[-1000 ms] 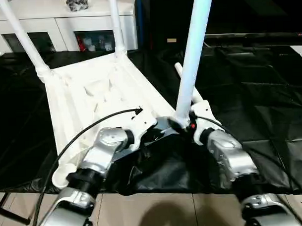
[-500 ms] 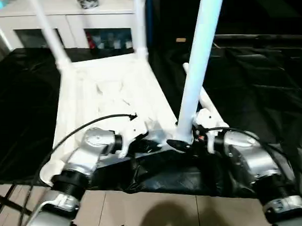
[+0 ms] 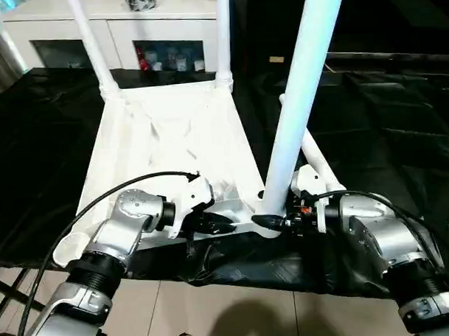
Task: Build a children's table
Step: Rotate leg to tighten
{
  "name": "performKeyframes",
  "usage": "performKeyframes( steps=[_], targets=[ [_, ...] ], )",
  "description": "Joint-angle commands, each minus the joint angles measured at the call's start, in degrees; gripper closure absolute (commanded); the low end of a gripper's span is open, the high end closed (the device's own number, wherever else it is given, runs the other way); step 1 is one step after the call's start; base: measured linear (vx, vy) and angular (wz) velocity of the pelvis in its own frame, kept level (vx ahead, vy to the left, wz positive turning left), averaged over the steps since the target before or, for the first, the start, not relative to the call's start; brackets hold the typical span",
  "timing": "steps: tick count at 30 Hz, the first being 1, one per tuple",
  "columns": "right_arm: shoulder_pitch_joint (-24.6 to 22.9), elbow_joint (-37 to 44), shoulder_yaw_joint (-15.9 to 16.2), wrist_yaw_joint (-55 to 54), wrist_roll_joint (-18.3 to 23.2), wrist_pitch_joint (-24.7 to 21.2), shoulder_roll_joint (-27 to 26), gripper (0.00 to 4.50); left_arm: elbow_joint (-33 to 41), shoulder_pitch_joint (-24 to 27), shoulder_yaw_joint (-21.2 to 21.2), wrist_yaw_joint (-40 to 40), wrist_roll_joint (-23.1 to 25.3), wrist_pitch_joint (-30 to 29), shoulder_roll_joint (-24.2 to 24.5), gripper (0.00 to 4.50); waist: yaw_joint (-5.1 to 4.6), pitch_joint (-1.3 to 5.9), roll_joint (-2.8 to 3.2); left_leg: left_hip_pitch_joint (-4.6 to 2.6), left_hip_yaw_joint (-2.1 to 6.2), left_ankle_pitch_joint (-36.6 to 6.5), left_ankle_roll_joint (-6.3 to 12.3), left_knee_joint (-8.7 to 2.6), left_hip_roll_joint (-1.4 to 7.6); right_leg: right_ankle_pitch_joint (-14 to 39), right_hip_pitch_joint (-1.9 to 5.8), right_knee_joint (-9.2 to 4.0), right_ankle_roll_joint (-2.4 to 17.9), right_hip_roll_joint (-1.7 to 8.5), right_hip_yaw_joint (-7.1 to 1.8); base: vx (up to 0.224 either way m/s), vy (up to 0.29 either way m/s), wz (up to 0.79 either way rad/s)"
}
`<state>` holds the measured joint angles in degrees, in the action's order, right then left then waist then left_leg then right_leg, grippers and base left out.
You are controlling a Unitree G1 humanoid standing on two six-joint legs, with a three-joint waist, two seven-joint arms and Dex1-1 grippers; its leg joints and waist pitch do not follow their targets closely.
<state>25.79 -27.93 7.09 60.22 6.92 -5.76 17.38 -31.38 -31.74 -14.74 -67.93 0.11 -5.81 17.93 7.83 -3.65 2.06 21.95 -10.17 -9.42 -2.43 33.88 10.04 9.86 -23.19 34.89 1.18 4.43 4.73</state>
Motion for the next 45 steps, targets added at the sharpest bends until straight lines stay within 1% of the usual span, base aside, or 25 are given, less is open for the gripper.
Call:
performKeyframes(
  steps=[1,3,4,7,8,10,13,15,17,20,21,23,27,30,32,33,34,35,37,38,39,40,43,44,45],
  targets=[
    [1.62,-3.44,-0.31,-11.67,-1.47,-0.10,-5.66,1.82,0.36,-2.67,1.92,8.33,-0.19,0.95,-4.63,4.50,-0.68,4.14,-0.48,-1.23,1.24,-15.18,1.50,-4.10,3.41,19.22,2.35,-4.99,10.96,4.86,-3.10,0.000,0.000,0.00],
    [2.32,-4.86,-0.96,-14.99,-1.93,-0.62,-6.83,1.82,-0.07,-3.06,2.19,10.24,0.25,0.83,-5.37,4.50,-1.18,4.07,-0.55,-1.18,1.42,-16.31,0.66,-4.23,3.23,21.28,2.56,-5.19,10.41,4.96,-2.94,0.000,0.000,0.00],
    [2.96,-6.21,-1.57,-18.09,-2.28,-0.92,-7.95,1.83,-0.43,-3.42,2.33,12.19,0.83,0.41,-6.00,4.50,-1.85,4.12,-0.57,-1.12,1.52,-16.71,0.18,-4.32,3.22,21.55,2.67,-5.23,9.62,4.86,-2.94,0.000,0.000,0.00],
    [5.42,-11.09,-4.14,-28.79,-2.40,-2.21,-12.49,1.83,-0.85,-4.62,2.68,19.30,2.75,-2.95,-8.56,4.50,-2.63,4.24,-0.45,-1.21,1.42,-16.49,0.13,-4.17,3.03,20.38,2.59,-5.18,9.98,4.79,-3.01,0.000,0.000,0.00],
    [6.19,-12.23,-4.69,-31.82,-2.63,-2.17,-13.69,1.84,-0.88,-4.92,3.04,21.95,3.14,-4.18,-9.59,4.50,-3.07,4.15,-0.44,-0.88,1.48,-15.81,0.27,-4.25,3.07,19.14,2.76,-5.02,10.40,4.83,-3.06,0.000,0.000,0.00],
    [7.07,-13.42,-5.41,-35.00,-3.03,-1.86,-15.16,1.84,-0.94,-5.20,3.36,25.11,3.56,-5.44,-10.83,4.50,-3.27,4.41,-0.37,-0.96,1.38,-14.45,0.46,-4.08,3.08,16.23,2.74,-4.74,11.00,4.70,-3.08,0.000,0.000,0.00],
    [8.50,-15.18,-6.25,-36.30,-2.57,0.21,-17.13,1.84,-1.41,-5.29,3.53,29.24,4.34,-5.75,-13.22,4.50,-3.41,4.49,-0.71,-0.77,1.09,-12.77,1.98,-3.75,2.83,13.59,3.00,-4.71,11.82,4.69,-3.02,0.000,0.000,0.00],
    [8.85,-15.45,-6.67,-35.70,-1.98,0.41,-17.37,1.28,-1.72,-5.14,3.02,29.77,4.71,-4.75,-13.73,4.50,-3.26,4.41,-0.63,-0.69,1.05,-12.17,2.93,-3.69,2.85,13.71,3.05,-4.79,11.64,4.70,-2.99,0.000,0.000,0.00],
    [8.96,-15.32,-6.94,-35.17,-1.66,0.46,-17.28,1.14,-1.49,-4.60,1.92,28.70,5.01,-3.57,-13.70,4.50,-3.18,4.35,-0.63,-0.78,1.13,-12.94,3.13,-3.83,2.97,14.77,3.01,-4.87,11.17,4.63,-2.94,0.000,0.000,0.00],
    [8.95,-15.15,-6.52,-36.56,-3.06,1.95,-16.65,0.90,-0.95,-4.12,1.40,28.06,5.01,-3.73,-13.76,4.50,-3.23,4.33,-0.64,-0.84,1.16,-13.66,2.77,-3.89,3.00,15.67,2.93,-4.94,11.04,4.64,-2.92,0.000,0.000,0.00],
    [8.75,-14.67,-6.15,-38.47,-4.62,3.37,-15.64,0.90,-0.83,-3.95,1.05,28.41,5.39,-4.04,-13.83,4.50,-3.27,4.31,-0.31,-0.87,1.15,-14.01,2.51,-3.89,2.97,15.80,2.85,-5.02,11.01,4.60,-2.95,0.000,0.000,0.00],
    [8.43,-13.75,-6.31,-38.79,-4.78,3.44,-14.93,0.90,-1.17,-4.09,1.26,29.08,5.44,-4.25,-14.03,4.50,-3.23,4.39,-0.46,-0.79,1.16,-13.50,2.37,-3.88,2.98,14.67,2.97,-4.83,11.21,4.58,-2.97,0.000,0.000,0.00],
    [4.60,-5.08,-7.56,-36.08,-3.94,1.82,-10.34,0.90,-3.70,-5.63,3.51,34.72,6.26,-7.51,-15.37,4.50,-2.58,4.47,-0.40,-0.87,1.01,-11.87,3.45,-3.65,2.98,11.56,3.09,-4.78,10.91,4.34,-3.01,0.000,0.000,0.00],
    [1.62,1.99,-8.43,-32.22,-2.59,-0.41,-6.47,0.90,-4.52,-6.30,4.16,36.95,6.44,-7.69,-15.61,4.50,-2.66,4.56,-0.52,-0.34,1.26,-10.66,4.51,-3.60,2.77,9.53,3.73,-4.51,10.79,4.32,-2.77,0.000,0.000,0.00],
    [1.01,3.65,-8.68,-31.20,-2.19,-1.10,-5.44,0.90,-4.59,-6.42,4.17,37.30,6.54,-7.61,-15.62,4.50,-2.68,4.57,-0.65,-0.29,1.15,-10.11,5.33,-3.41,2.63,9.85,3.74,-4.70,10.86,4.43,-2.75,0.000,0.000,0.00],
    [0.06,6.22,-8.82,-29.30,-1.55,-2.78,-3.63,0.90,-4.62,-6.69,4.14,38.27,6.83,-6.83,-15.63,4.50,-2.66,4.61,-0.36,-0.33,1.13,-9.95,5.50,-3.27,2.59,10.72,3.61,-4.76,11.00,4.52,-2.71,0.000,0.000,0.00],
    [-0.14,6.77,-8.82,-28.91,-1.50,-3.20,-3.18,0.90,-4.62,-6.76,4.17,38.37,6.80,-6.65,-15.66,4.50,-2.68,4.61,-0.39,-0.37,1.08,-10.07,5.61,-3.26,2.59,11.11,3.60,-4.94,10.93,4.41,-2.65,0.000,0.000,0.00],
    [-0.92,8.83,-8.70,-27.10,-0.94,-4.64,-1.58,0.90,-4.47,-7.09,4.44,39.50,6.71,-5.91,-15.85,4.50,-2.65,4.60,-0.79,-0.42,1.06,-10.03,5.85,-3.21,2.67,11.15,3.58,-4.92,10.98,4.32,-2.65,0.000,0.000,0.00],
    [-1.34,9.90,-8.60,-26.44,-0.46,-5.26,-1.01,0.90,-4.40,-7.24,4.70,40.16,6.83,-5.73,-16.01,4.50,-2.54,4.55,-0.65,-0.36,1.12,-9.85,6.09,-3.23,2.71,11.85,3.60,-4.93,10.75,4.31,-2.59,0.000,0.000,0.00],
    [-1.67,10.72,-8.48,-25.78,-0.04,-5.81,-0.55,0.90,-4.04,-7.29,5.19,40.14,6.38,-5.13,-16.19,4.50,-2.55,4.62,-0.61,-0.34,1.16,-9.80,6.06,-3.22,2.74,12.06,3.57,-4.94,10.73,4.33,-2.53,0.000,0.000,0.00],
    [-2.28,12.42,-8.14,-24.47,0.56,-6.99,0.17,0.83,-2.57,-7.31,6.03,39.63,5.19,-4.95,-16.19,4.22,-2.60,4.62,-0.66,-0.37,1.13,-10.02,6.14,-3.19,2.69,12.28,3.54,-5.06,10.84,4.33,-2.49,0.000,0.000,0.00],
    [-2.81,14.02,-7.72,-23.64,0.93,-8.15,0.68,0.81,-0.85,-7.39,7.14,39.30,3.78,-5.44,-16.08,4.05,-2.55,4.61,-1.42,-0.37,1.08,-9.84,6.41,-3.19,2.69,12.50,3.65,-5.02,10.84,4.34,-2.47,0.000,0.000,0.00],
    [-3.37,16.67,-6.80,-22.53,1.43,-10.61,1.15,0.81,4.10,-7.39,8.42,38.87,2.98,-7.36,-14.09,3.90,-2.12,4.83,-0.87,-0.43,1.26,-8.54,6.39,-3.14,3.19,10.51,3.45,-4.54,12.10,4.58,-2.48,0.000,0.000,0.00],
    [-3.37,17.11,-6.44,-22.53,1.34,-11.48,1.11,0.81,5.87,-7.08,8.27,38.32,3.43,-7.84,-12.91,3.81,-2.26,4.63,-1.15,-0.34,1.22,-8.93,6.43,-3.20,3.20,10.14,3.35,-4.56,12.44,4.49,-2.40,0.000,0.000,0.00],
    [-3.36,17.45,-5.91,-22.30,1.28,-12.33,1.06,0.81,8.01,-6.61,7.96,37.24,3.92,-8.63,-11.42,3.81,-2.21,4.49,-1.02,-0.46,1.24,-9.61,6.18,-3.30,3.18,11.29,3.28,-4.54,12.18,4.48,-2.42,0.000,0.000,0.00]
  ],
)
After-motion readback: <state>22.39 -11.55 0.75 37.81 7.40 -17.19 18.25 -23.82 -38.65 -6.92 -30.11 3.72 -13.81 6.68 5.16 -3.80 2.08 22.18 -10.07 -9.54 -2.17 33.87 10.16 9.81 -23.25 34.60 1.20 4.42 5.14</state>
